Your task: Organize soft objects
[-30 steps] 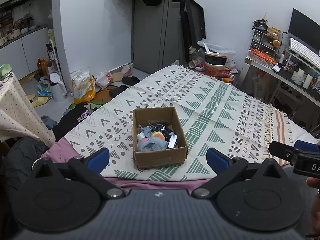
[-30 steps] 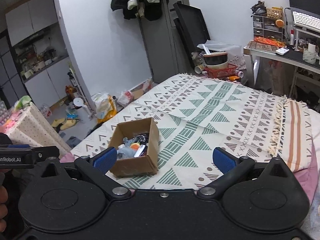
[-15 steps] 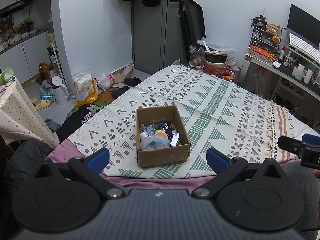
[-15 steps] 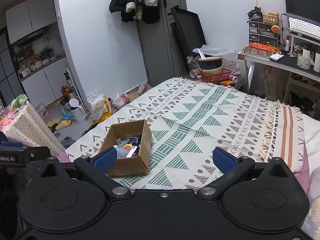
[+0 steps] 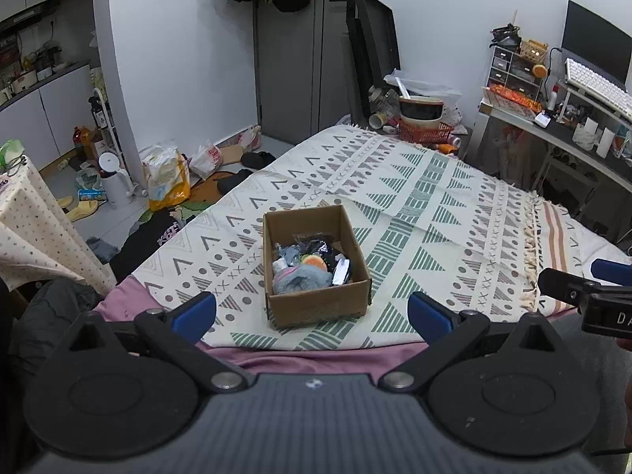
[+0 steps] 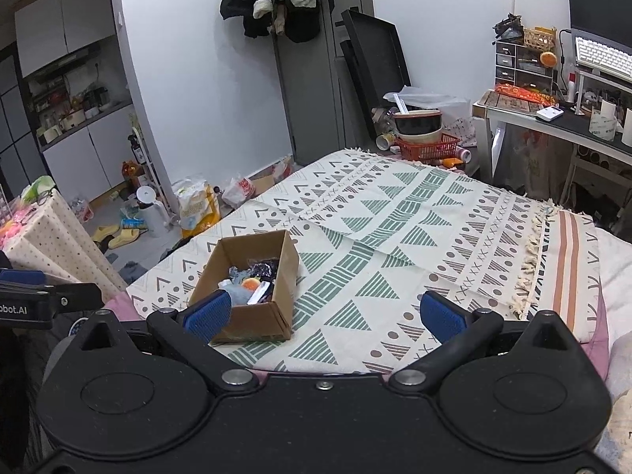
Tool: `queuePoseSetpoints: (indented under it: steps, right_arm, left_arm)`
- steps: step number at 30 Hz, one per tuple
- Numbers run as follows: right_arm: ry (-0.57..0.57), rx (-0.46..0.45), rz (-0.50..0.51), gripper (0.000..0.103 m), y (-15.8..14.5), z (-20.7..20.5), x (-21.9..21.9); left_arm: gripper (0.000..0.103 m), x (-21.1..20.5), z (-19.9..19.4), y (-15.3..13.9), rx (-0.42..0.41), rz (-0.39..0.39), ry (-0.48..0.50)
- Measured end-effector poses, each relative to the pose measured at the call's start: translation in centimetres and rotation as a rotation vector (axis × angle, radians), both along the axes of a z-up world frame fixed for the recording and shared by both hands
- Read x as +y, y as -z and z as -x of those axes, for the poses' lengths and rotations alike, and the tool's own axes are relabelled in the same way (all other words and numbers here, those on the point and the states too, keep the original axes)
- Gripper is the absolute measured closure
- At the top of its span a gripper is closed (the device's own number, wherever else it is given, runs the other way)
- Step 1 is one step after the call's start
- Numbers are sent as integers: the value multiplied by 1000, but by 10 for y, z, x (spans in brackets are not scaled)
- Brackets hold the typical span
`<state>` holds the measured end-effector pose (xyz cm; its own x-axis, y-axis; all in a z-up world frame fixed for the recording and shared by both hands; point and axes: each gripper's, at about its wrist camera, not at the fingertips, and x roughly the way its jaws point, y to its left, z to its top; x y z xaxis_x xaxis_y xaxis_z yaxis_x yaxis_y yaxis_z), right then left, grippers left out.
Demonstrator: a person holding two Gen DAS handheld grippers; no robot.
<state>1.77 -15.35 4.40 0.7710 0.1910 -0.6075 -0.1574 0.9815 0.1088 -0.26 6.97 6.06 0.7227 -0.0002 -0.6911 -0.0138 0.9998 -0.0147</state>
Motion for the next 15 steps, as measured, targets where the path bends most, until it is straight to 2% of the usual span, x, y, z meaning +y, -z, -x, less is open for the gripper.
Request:
queuePoseSetpoints:
  steps: [15]
  right_arm:
    - [4, 3, 8, 0, 1, -2, -1]
  left_arm:
    - [1, -1, 2, 2, 7, -1, 4]
